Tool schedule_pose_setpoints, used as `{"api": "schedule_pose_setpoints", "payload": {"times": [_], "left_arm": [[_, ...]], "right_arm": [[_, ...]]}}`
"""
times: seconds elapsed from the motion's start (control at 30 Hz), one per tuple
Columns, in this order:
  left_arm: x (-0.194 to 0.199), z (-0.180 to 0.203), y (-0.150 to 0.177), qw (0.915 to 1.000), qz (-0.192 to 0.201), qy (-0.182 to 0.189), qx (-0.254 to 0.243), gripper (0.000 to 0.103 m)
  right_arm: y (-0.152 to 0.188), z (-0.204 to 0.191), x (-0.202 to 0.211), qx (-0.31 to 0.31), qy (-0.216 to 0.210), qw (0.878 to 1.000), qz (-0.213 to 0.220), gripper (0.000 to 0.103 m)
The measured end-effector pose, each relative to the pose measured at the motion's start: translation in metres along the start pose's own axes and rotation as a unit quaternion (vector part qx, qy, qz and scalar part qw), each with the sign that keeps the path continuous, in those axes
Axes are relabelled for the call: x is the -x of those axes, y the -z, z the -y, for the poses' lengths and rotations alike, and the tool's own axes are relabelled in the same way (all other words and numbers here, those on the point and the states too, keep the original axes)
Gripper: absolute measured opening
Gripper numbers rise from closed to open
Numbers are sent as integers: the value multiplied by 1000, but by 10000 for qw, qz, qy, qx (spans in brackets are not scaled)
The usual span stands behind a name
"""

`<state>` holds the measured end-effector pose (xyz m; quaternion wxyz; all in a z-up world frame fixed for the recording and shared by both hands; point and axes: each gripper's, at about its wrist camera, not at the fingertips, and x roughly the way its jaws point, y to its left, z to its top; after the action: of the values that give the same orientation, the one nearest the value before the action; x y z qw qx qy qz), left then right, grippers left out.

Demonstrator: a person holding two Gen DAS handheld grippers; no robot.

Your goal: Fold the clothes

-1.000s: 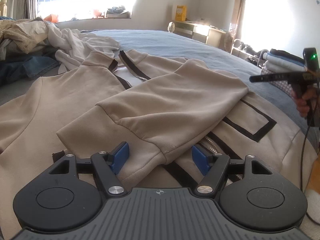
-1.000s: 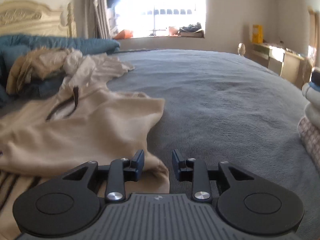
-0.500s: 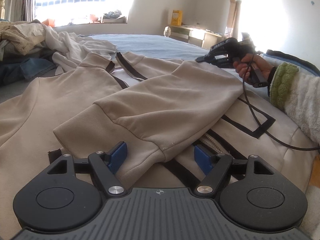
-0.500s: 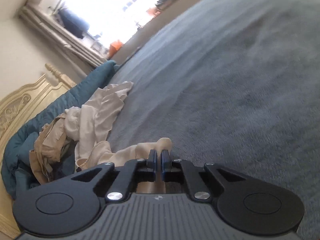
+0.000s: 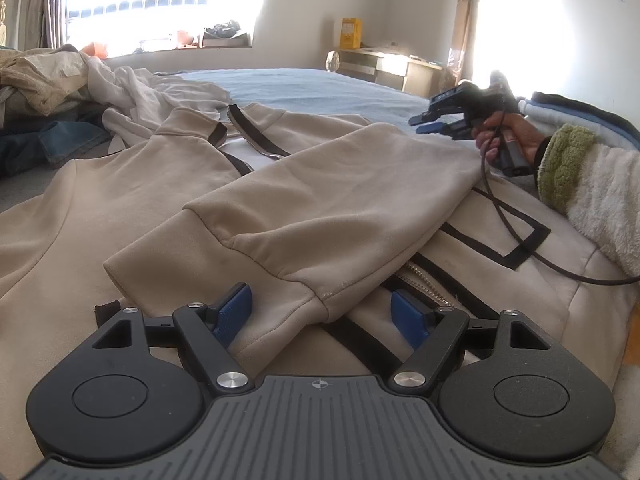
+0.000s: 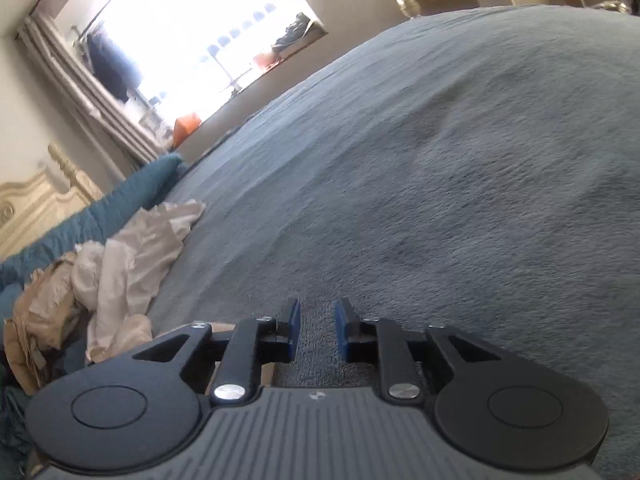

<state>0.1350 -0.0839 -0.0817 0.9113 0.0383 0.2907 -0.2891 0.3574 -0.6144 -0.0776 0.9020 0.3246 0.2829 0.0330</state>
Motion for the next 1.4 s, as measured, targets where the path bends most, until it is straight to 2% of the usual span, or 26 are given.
{"api": "schedule_pose_setpoints", "payload": {"times": [0.07,0.17,0.3,0.33,0.4,0.43,0.47,0.53,0.6,0.67,0.73,0.8,0.83,0.9,0.93,0.97,1.0,1.1,1.13,1.2,1.3,1.4], "left_arm": [[-1,0,-1,10000,-17,-3,-12,78],[-1,1,-1,10000,-40,-10,-21,79],[-2,2,-3,10000,-66,-56,-5,80],[-2,3,-3,9999,-77,-70,8,80],[-2,3,-5,9999,-102,-97,55,80],[-2,3,-6,9998,-111,-102,87,80],[-3,3,-6,9998,-119,-108,118,81],[-3,3,-6,9998,-105,-122,127,81],[-3,4,-5,9998,-93,-160,118,81],[-3,7,-5,9996,-94,-224,111,81],[-3,9,-4,9995,-90,-273,88,81],[-3,9,-4,9995,-83,-290,70,81],[-3,9,-3,9995,-79,-296,64,81],[-3,10,-3,9995,-78,-308,58,81],[-2,10,-3,9994,-88,-316,60,81],[-2,10,-4,9994,-99,-325,59,81],[-1,11,-4,9994,-109,-334,51,81],[3,11,-3,9993,-118,-358,46,81],[5,11,-3,9993,-108,-362,72,81],[12,9,-1,9991,-66,-369,185,81],[27,2,2,9980,46,-390,504,81],[45,-6,7,9954,139,-453,835,81]], "right_arm": [[-1,0,32,72,-33,9998,195,24],[17,-19,78,775,124,9969,106,24],[76,-48,123,1880,93,9817,-276,24],[92,-51,128,2152,187,9757,-368,20],[119,-52,131,2658,1015,9578,-412,21],[128,-48,133,2722,1365,9518,-370,23],[130,-41,139,2523,1360,9575,-308,23],[129,-28,152,1943,984,9757,-221,23],[130,-30,160,1764,707,9817,-147,23],[134,-41,159,1971,588,9786,-88,23],[137,-53,147,2291,558,9716,-206,27],[142,-58,129,2714,801,9587,-282,33],[141,-55,122,2720,909,9577,-244,33],[129,-23,125,1585,459,9861,-171,34],[122,-4,128,898,152,9957,-146,34],[119,10,133,376,-56,9992,-111,34],[120,15,141,202,-44,9998,-62,33],[125,11,164,176,317,9993,76,34],[127,4,171,224,410,9989,76,38],[133,-22,183,522,377,9979,81,38],[147,-78,187,1030,-97,9946,23,38],[169,-143,168,1576,-579,9855,-227,38]]}}
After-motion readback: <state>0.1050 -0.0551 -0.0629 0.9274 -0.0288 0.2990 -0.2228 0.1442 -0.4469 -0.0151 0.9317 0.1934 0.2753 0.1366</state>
